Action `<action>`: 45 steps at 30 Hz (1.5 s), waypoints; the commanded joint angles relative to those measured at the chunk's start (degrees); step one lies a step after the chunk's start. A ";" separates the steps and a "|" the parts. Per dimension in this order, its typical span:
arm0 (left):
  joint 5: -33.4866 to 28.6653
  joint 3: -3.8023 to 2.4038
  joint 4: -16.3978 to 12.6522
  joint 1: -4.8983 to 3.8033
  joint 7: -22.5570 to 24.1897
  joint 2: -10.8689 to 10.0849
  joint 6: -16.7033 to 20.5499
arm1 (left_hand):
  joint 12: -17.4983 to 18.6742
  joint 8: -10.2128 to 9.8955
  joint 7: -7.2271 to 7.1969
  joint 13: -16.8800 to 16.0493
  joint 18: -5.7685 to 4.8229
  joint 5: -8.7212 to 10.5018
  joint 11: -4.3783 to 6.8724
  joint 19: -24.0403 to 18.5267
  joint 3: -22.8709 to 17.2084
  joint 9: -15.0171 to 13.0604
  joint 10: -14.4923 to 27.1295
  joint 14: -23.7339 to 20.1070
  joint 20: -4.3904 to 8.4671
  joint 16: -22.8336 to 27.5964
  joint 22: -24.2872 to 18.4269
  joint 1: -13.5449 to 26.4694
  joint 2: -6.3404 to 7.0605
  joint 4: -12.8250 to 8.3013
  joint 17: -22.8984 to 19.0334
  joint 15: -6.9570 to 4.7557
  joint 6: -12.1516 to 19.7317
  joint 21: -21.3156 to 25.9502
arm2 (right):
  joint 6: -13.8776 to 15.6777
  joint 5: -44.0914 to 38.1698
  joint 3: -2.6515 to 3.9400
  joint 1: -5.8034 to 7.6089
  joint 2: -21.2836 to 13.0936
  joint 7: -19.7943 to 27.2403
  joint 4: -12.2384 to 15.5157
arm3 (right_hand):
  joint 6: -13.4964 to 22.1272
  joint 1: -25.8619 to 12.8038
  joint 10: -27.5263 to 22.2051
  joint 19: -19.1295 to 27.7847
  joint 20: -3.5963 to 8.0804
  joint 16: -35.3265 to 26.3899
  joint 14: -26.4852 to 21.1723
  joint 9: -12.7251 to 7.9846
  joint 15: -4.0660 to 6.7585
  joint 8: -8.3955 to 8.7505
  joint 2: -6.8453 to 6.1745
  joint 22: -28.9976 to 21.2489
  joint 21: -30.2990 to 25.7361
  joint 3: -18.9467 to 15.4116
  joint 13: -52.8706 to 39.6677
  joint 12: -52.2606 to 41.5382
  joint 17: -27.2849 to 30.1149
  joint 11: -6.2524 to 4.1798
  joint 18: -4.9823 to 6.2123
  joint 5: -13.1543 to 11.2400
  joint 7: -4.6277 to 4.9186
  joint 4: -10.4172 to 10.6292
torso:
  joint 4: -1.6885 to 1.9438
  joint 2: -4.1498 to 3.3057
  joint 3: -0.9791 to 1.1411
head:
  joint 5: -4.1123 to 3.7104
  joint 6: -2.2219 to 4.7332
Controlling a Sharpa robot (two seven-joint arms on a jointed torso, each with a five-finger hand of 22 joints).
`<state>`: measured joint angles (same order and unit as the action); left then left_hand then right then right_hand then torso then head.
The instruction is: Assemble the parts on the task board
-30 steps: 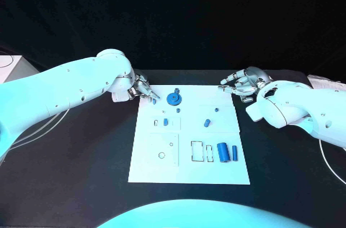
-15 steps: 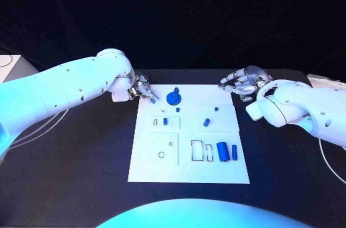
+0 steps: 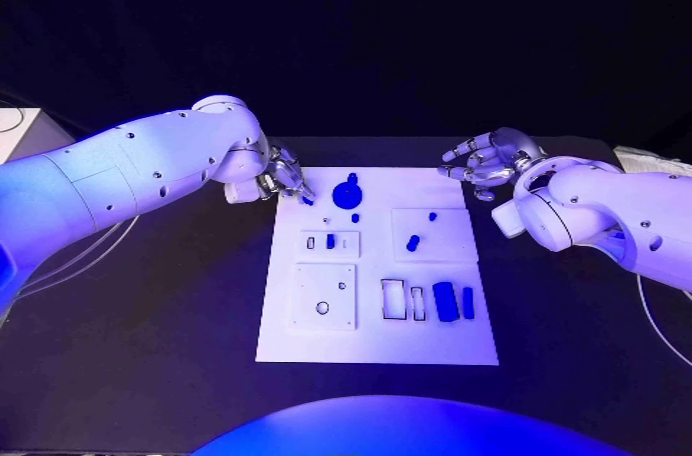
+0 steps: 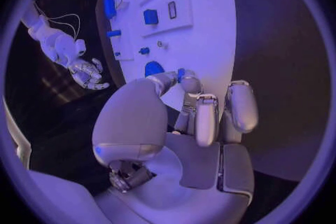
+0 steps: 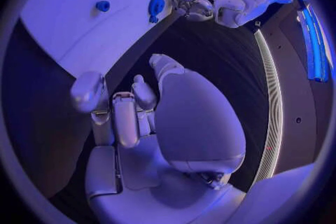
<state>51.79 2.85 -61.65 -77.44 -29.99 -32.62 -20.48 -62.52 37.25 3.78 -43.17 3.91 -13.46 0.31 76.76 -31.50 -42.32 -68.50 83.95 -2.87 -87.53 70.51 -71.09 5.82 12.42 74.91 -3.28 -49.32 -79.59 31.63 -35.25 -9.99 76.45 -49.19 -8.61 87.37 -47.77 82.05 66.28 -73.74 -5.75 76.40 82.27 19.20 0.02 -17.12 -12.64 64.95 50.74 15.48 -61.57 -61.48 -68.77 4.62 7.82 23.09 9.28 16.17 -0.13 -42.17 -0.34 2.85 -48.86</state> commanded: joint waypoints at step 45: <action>6.07 3.69 -25.38 1.61 0.20 -12.32 16.04 | -4.46 5.71 -1.21 -3.34 -0.20 -0.58 1.41 3.19 -23.64 -4.88 -5.57 5.49 1.25 -1.51 4.42 10.44 3.26 -14.81 13.22 -1.52 -1.21 -2.68 | -2.43 11.15 -0.04 0.41 2.98 25.15 -13.20 | 3.74 -6.24 -10.88 34.16 -10.81 -70.43 -29.62 -5.37 -10.13 5.73 -0.76 -52.65 -47.42 16.02 58.01 57.96 54.86 7.14 2.39 -1.63 5.19 -13.55 | 1.60 1.66 -0.15 | 0.67 -1.14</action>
<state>53.77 6.55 -86.70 -75.88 -29.96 -45.22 -7.21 -66.78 42.84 3.46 -46.55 3.91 -13.82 1.74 79.65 -44.13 -47.19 -73.65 83.95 -1.66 -88.87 74.89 -61.26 9.14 8.61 74.91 -4.51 -49.51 -82.06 29.45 -23.04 -10.02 76.85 -46.29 14.71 74.19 -44.35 76.22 55.55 -39.87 -16.50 6.32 52.90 13.88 -9.83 -11.71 -13.35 12.35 3.61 31.86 -3.62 -3.71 -13.96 11.65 9.79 21.20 11.52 2.67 1.41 -40.57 -0.48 3.33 -49.94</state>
